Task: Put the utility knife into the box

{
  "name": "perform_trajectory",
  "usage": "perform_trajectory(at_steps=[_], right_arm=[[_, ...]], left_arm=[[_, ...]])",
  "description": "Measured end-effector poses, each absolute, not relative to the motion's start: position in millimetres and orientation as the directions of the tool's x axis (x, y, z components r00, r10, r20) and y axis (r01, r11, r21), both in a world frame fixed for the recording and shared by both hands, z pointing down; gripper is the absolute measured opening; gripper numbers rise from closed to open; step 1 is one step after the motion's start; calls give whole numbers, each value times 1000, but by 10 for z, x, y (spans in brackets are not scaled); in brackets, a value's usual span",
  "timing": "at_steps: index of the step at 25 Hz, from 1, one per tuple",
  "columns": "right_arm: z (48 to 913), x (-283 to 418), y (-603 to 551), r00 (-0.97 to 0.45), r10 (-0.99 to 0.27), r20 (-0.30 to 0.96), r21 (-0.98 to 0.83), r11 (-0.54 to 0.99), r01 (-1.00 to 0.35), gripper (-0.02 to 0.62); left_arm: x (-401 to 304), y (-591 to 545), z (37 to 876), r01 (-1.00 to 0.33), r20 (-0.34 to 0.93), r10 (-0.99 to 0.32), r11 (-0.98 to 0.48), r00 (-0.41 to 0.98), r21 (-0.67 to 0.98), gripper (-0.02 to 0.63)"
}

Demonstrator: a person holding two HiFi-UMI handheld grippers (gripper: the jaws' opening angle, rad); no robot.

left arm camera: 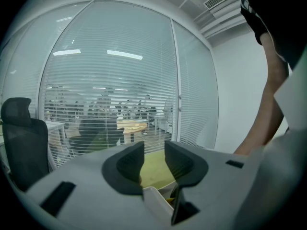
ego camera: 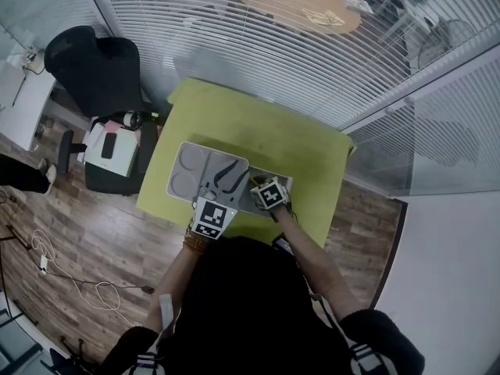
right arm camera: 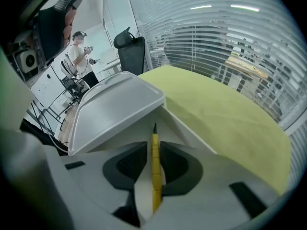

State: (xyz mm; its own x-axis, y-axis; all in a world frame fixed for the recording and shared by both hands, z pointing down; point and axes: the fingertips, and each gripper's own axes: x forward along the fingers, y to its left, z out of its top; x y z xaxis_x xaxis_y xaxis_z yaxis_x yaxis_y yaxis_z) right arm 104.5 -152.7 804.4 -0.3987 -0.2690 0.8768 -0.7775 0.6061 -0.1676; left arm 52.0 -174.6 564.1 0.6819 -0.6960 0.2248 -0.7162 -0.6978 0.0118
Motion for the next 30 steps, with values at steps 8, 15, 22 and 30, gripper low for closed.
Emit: perform_trajectory(at_steps=[8, 15, 22, 30], right_arm=[[7909, 1060, -1560, -416, -292, 861, -169, 607, -776, 91], [7776, 1077, -1585, -437, -323, 839, -173, 603, -779, 92], [7625, 1114, -1641, -453, -364, 814, -174, 590, -788, 94], [7438, 1134, -1749, -464, -414, 783, -166, 580, -798, 94]], left_arm=[[542, -1742, 5616, -713, 227, -693, -701, 684, 11, 140], [572, -1736, 5609, -710, 229, -690, -705, 687, 7, 140], [606, -1736, 5589, -705, 229, -686, -709, 691, 3, 140], [635, -1776, 5576, -696, 225, -680, -718, 698, -11, 140]])
